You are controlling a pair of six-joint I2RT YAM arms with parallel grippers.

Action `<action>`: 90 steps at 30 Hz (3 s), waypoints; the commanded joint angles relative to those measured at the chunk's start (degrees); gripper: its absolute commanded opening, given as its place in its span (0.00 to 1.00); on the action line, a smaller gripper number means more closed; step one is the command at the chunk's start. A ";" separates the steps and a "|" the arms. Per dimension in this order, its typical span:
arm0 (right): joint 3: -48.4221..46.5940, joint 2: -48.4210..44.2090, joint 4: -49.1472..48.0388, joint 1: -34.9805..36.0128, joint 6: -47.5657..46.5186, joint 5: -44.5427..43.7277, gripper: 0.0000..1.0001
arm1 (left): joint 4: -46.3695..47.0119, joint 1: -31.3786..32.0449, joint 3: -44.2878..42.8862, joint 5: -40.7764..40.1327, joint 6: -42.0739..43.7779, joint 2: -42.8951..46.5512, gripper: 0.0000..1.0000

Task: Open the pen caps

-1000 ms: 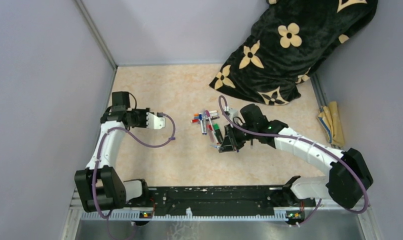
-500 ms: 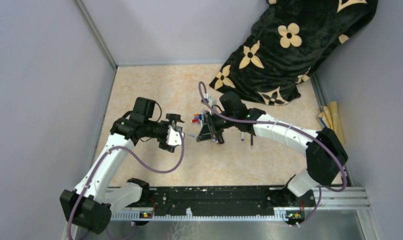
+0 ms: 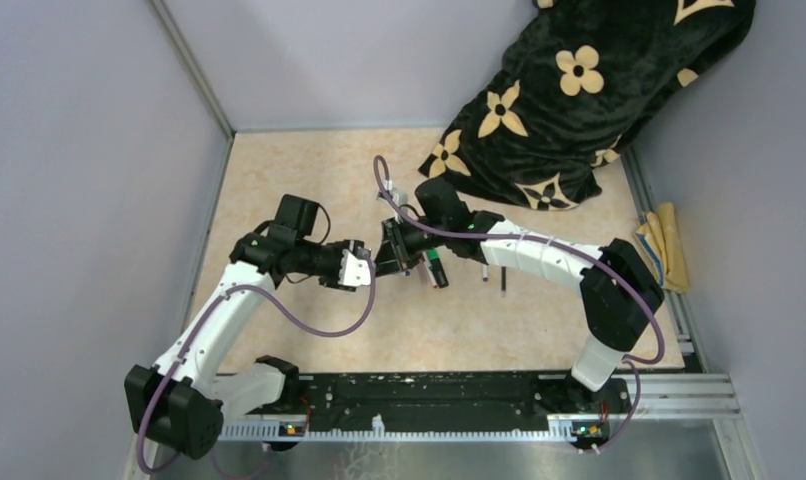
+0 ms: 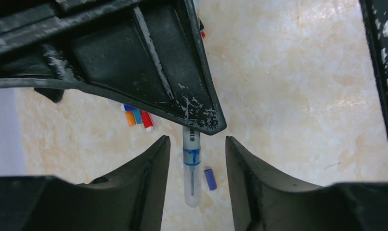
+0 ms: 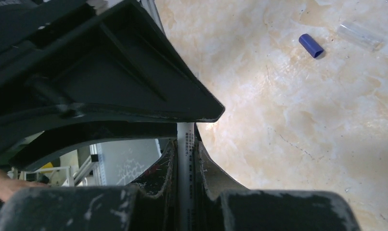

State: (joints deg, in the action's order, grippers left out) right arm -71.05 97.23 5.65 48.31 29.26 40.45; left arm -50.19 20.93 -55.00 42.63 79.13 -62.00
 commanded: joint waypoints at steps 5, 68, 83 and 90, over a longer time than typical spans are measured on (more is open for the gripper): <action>-0.99 -1.09 -2.76 0.79 0.38 1.25 0.00 | 2.64 0.53 4.66 -7.79 3.96 -1.79 0.37; 15.18 -21.29 13.23 -3.10 -8.42 -6.73 0.00 | -7.42 -16.23 -3.41 -9.79 13.83 -9.40 0.52; 4.30 -8.14 -0.81 0.24 -2.22 -5.61 0.00 | -4.31 2.46 -3.58 -2.81 -2.65 -5.92 0.82; 2.84 -5.50 -2.95 0.55 -1.02 -4.43 0.00 | 0.14 2.89 -3.09 -3.78 -4.29 -5.04 0.61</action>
State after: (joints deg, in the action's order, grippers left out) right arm -65.10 90.76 6.33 48.03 27.14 34.54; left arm -52.42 23.40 -57.32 37.54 76.66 -67.77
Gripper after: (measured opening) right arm 0.089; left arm 0.675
